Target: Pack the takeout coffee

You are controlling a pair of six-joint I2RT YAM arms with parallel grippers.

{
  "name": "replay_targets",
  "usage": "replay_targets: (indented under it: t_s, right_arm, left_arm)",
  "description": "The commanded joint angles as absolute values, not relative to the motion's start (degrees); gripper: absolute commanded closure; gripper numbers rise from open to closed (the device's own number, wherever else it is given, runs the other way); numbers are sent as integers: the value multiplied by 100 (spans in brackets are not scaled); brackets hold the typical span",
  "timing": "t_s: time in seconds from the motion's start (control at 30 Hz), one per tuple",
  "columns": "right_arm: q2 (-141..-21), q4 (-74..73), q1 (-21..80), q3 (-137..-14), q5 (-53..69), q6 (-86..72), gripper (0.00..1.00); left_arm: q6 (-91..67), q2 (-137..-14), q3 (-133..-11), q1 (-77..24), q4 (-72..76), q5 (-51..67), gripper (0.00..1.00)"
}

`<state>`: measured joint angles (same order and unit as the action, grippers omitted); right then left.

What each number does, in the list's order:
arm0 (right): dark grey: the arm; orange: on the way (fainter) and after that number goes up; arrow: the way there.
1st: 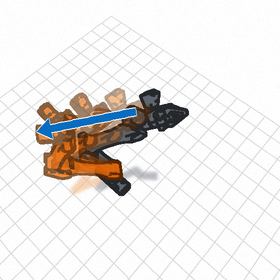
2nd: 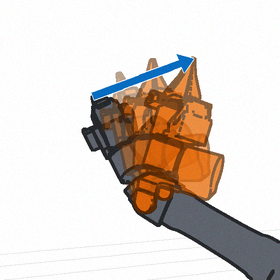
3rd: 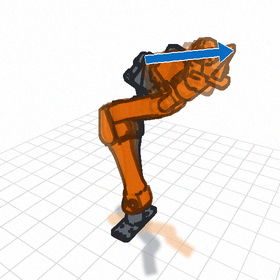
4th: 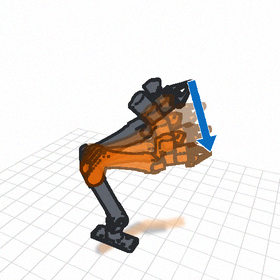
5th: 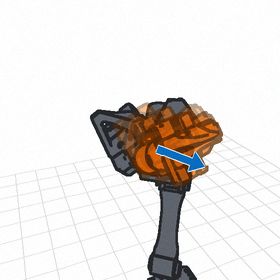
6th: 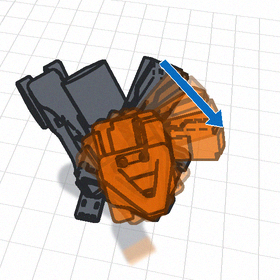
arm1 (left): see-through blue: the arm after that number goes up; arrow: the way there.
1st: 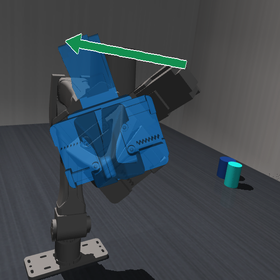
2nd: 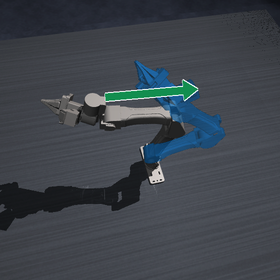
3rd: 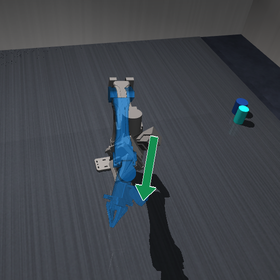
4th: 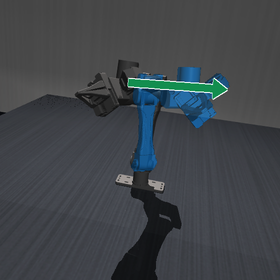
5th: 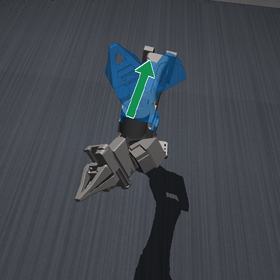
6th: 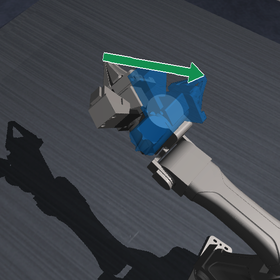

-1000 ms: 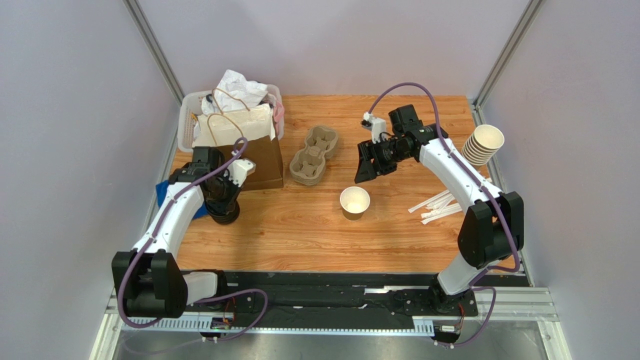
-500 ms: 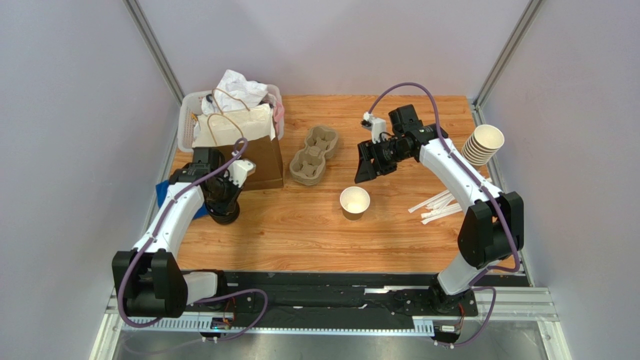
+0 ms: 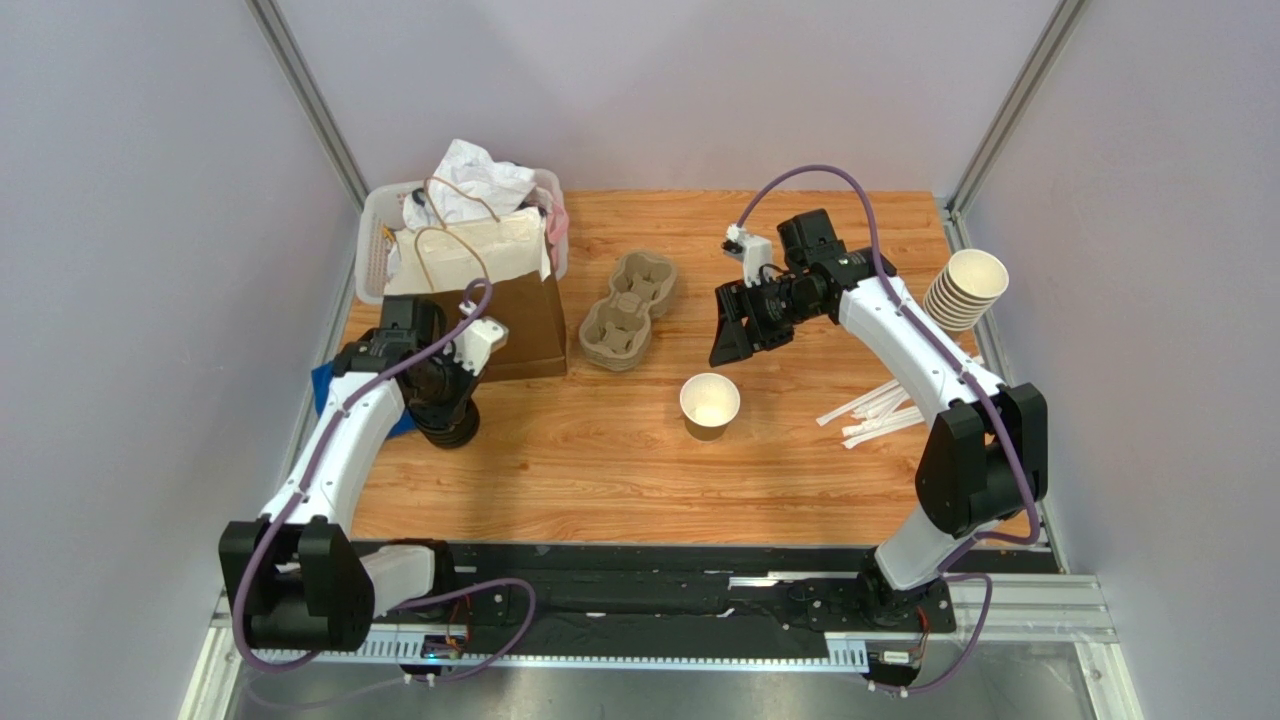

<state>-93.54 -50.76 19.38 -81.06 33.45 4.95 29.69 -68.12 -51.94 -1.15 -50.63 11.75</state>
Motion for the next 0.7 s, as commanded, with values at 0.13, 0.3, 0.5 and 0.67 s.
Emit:
replay_targets:
  t_s: [0.13, 0.3, 0.5, 0.67]
  right_arm:
    - [-9185, -5089, 1951, -8332, 3419, 492, 38]
    - [-9185, -5098, 1951, -8393, 3419, 483, 38]
    - [-9167, -5142, 1951, -8551, 3410, 545, 37]
    - [-9202, -5150, 1942, -8596, 3480, 536, 36]
  left_arm:
    - [2909, -6311, -5634, -149, -5396, 1046, 100]
    - [2909, -6223, -5730, -149, -5510, 1072, 100]
    - [2883, -6117, -6038, -202, -5844, 1231, 100]
    - [3050, -6170, -6012, -246, -5915, 1213, 85]
